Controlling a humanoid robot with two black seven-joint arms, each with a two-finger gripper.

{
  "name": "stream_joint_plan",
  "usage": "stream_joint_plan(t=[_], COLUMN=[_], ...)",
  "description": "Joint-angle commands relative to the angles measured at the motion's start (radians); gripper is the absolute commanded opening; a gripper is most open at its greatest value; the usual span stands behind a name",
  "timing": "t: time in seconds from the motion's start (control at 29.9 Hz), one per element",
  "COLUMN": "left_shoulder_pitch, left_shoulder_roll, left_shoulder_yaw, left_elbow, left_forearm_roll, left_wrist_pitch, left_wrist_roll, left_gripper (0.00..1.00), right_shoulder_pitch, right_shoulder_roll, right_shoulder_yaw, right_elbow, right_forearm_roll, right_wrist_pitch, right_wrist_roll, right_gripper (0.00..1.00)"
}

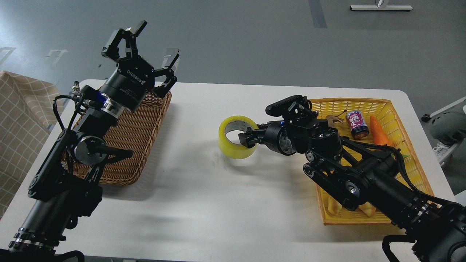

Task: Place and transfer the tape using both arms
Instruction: 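Carry the tape roll toward the table center and set it down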

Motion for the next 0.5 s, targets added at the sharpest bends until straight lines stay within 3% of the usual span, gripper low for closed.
stream_joint_plan(t=[0.0,0.27,0.33,0.47], left_shoulder_pitch=[0.000,0.003,0.005,0.006], left_shoulder_roll=[0.000,-0.001,-0.001,0.000], left_shoulder_yaw=[0.000,-0.005,-0.012,-0.014], left_elbow=[0.000,0.000,0.000,0.000], left_forearm_roll=[0.000,0.000,0.000,0.000], left_wrist_pitch=[0.000,0.000,-0.002,-0.002], left_wrist_roll=[0.000,0.000,-0.002,-0.002], left_gripper=[0.98,0.98,0.98,0.98], right_shoulder_pitch=[-0.021,-0.024,-0.025,-0.034], right_shoulder_roll=[0.000,0.000,0.000,0.000], right_shoulder_yaw=[-0.032,-0.041,-0.041,-0.041], right_elbow=[-0.010,-0.013,-0.013,-0.013], right_forearm_roll=[0.000,0.000,0.000,0.000], right_wrist_pitch=[0.000,0.000,0.000,0.000], right_wrist_roll=[-0.001,-0.001,-0.001,-0.001], right_gripper=[0.01,0.04,0.12,0.44])
